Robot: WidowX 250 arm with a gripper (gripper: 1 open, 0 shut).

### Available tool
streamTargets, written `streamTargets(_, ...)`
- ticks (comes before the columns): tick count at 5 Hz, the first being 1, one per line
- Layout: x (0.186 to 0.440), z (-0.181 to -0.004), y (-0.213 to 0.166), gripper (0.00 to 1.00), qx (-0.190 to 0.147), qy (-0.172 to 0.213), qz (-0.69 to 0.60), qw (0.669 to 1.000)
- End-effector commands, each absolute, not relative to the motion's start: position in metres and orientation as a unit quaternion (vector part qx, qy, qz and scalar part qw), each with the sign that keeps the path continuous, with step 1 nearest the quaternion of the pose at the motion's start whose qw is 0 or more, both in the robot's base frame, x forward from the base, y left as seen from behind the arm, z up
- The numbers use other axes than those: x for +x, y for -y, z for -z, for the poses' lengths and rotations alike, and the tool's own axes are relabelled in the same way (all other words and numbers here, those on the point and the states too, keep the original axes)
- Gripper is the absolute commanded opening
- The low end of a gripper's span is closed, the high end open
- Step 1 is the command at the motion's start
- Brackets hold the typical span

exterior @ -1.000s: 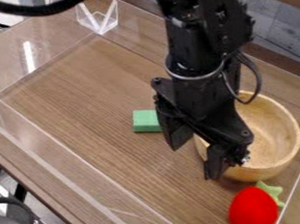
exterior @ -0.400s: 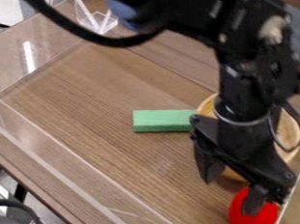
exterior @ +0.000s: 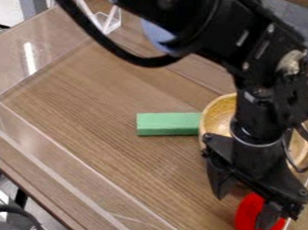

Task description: Move the red fruit to the left

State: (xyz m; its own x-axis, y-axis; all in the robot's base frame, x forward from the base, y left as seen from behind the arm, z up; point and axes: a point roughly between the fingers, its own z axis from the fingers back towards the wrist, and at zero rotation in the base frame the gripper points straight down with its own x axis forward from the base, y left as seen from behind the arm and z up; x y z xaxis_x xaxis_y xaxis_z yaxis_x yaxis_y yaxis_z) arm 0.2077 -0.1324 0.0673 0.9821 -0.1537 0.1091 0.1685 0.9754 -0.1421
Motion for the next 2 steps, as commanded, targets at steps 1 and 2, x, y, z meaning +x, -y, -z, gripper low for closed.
streamTargets(1, 0.2177, -0.0711, 0.1337, 0.0, -0.081, 0.067, 0.072, 0.992)
streamTargets(2, 0.2194, -0.0712, 0.1326, 0.0, -0.08, 0.067, 0.06, 0.993)
